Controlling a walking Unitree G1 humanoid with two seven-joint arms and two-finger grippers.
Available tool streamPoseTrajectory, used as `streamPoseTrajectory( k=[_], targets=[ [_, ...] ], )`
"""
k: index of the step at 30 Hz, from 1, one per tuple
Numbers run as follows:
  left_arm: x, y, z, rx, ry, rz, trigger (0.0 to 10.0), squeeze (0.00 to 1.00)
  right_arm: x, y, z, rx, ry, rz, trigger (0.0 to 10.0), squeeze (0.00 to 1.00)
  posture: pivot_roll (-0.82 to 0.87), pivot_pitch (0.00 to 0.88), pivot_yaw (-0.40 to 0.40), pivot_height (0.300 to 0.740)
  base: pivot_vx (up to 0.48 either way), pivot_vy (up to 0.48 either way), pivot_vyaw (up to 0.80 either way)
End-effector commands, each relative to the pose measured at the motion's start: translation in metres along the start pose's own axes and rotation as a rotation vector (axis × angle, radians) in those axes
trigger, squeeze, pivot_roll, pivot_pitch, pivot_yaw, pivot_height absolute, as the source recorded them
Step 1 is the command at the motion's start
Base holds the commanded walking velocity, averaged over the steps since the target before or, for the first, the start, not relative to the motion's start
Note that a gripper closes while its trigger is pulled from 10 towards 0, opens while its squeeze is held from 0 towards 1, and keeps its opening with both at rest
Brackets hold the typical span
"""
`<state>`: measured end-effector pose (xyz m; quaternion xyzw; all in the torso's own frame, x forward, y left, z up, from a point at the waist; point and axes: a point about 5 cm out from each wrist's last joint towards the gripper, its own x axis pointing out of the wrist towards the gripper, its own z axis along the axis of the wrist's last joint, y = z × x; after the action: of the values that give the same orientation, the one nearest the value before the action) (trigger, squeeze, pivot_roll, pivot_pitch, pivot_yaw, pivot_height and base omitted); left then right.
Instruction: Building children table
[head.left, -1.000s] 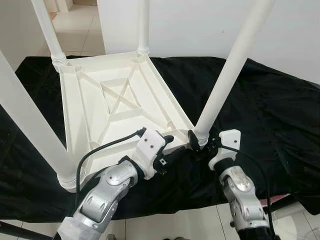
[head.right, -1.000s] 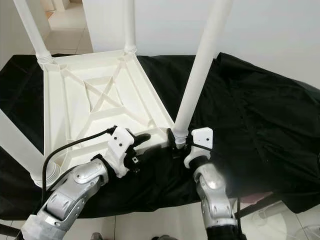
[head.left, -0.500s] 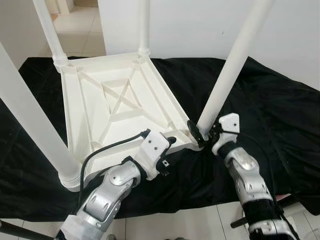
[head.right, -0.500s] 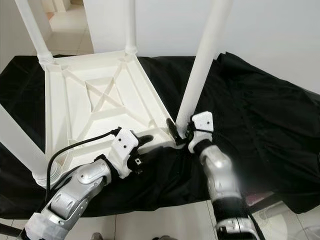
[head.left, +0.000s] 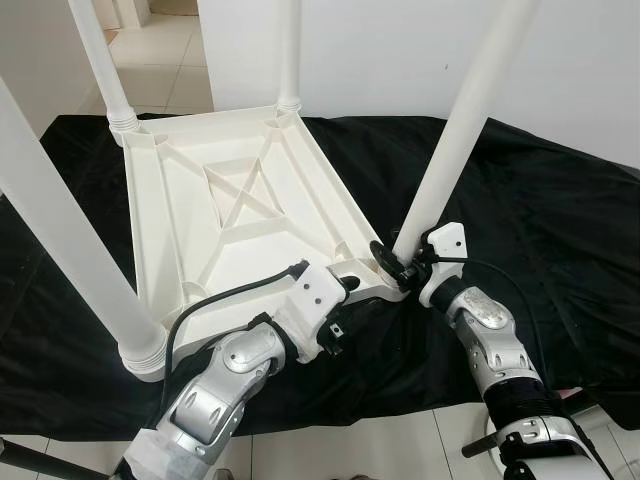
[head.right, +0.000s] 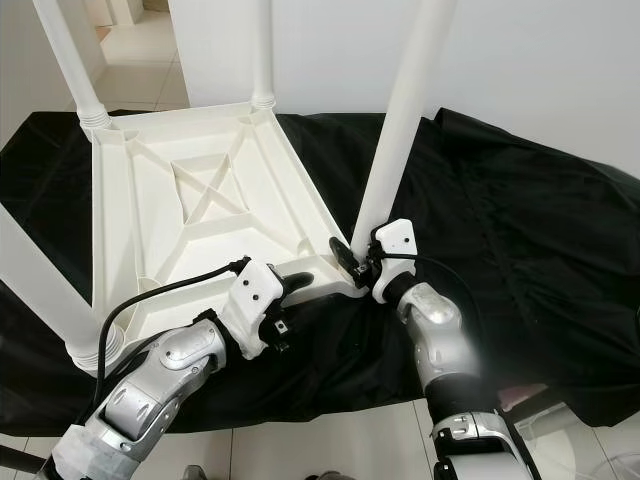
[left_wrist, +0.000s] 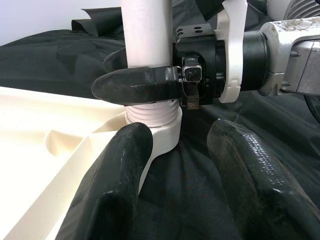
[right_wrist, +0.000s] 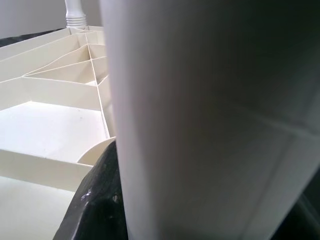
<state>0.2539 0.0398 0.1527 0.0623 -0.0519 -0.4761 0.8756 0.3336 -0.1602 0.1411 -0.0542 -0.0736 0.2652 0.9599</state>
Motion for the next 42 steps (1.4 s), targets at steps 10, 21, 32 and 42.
streamPoseTrajectory(
  k=[10, 21, 32, 42],
  targets=[
    [0.0, -0.007, -0.004, 0.019, 0.017, -0.087, 10.0, 0.0, -0.006, -0.003, -0.005, 0.021, 0.014, -0.061, 10.0, 0.0, -0.03, 0.062, -0.055, 0.74, 0.0, 0.0, 0.0],
    [-0.001, -0.011, -0.005, 0.023, 0.019, -0.093, 10.0, 0.0, -0.011, 0.0, -0.004, 0.071, 0.019, -0.289, 10.0, 0.0, -0.03, 0.061, -0.061, 0.74, 0.0, 0.0, 0.0],
    [-0.003, -0.013, -0.008, 0.024, 0.028, -0.098, 10.0, 0.0, -0.018, 0.03, -0.009, 0.17, 0.027, -0.523, 10.0, 0.0, -0.03, 0.059, -0.07, 0.74, 0.0, 0.0, 0.0],
    [-0.005, -0.014, -0.009, 0.03, 0.036, -0.088, 10.0, 0.0, -0.023, 0.061, -0.007, 0.248, 0.034, -0.593, 10.0, 0.0, -0.02, 0.062, -0.074, 0.74, 0.0, 0.0, 0.0]
  ],
)
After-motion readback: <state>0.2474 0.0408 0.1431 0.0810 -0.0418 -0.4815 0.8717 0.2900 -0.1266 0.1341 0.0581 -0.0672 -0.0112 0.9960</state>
